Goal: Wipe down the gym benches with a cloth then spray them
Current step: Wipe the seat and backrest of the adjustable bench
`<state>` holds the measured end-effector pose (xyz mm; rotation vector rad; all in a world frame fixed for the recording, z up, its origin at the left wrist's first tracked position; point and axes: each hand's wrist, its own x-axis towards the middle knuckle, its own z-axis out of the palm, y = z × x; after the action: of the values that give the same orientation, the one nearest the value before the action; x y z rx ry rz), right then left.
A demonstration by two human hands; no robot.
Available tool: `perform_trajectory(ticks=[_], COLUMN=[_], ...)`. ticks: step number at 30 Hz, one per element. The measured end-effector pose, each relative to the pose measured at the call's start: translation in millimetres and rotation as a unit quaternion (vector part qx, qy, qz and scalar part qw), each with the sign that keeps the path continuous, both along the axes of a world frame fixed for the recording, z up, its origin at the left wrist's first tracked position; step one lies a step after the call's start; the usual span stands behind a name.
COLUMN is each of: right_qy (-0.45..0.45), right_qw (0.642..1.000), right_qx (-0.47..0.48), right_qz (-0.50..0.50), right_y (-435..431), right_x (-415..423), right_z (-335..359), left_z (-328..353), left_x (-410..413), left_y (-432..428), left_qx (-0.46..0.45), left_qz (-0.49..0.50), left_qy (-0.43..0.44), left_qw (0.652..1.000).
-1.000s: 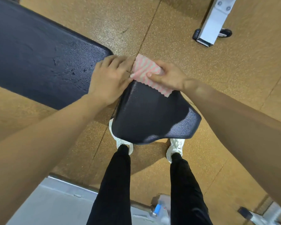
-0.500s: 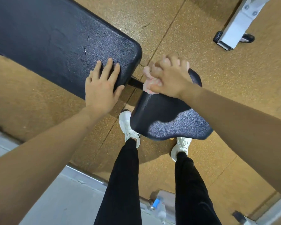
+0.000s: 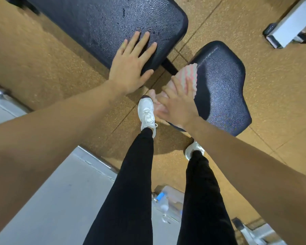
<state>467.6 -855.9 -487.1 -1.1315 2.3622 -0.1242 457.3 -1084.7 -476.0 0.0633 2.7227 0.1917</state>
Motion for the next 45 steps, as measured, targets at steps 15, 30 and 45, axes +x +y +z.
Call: perform_trajectory(ticks=[15,30,45], right_qy=[-0.024,0.004,-0.383], right_qw=[0.983,0.883,-0.075], right_qx=[-0.064,0.022,-0.4], right_qz=[-0.168,-0.468,-0.83], right_y=[17.1,22.9,-10.2], right_x=[101.8,161.2,98.1], right_z=[13.1,29.8,26.2], left_z=[11.1,13.9,18.1], left_x=[76.7,75.6,73.8], left_y=[18.3,23.2,22.4], left_qx=[0.04,0.042,0.047], left_qz=[0.092,0.1,0.095], left_qy=[-0.02,-0.034,-0.037], left_qw=[0.995,0.994,0.994])
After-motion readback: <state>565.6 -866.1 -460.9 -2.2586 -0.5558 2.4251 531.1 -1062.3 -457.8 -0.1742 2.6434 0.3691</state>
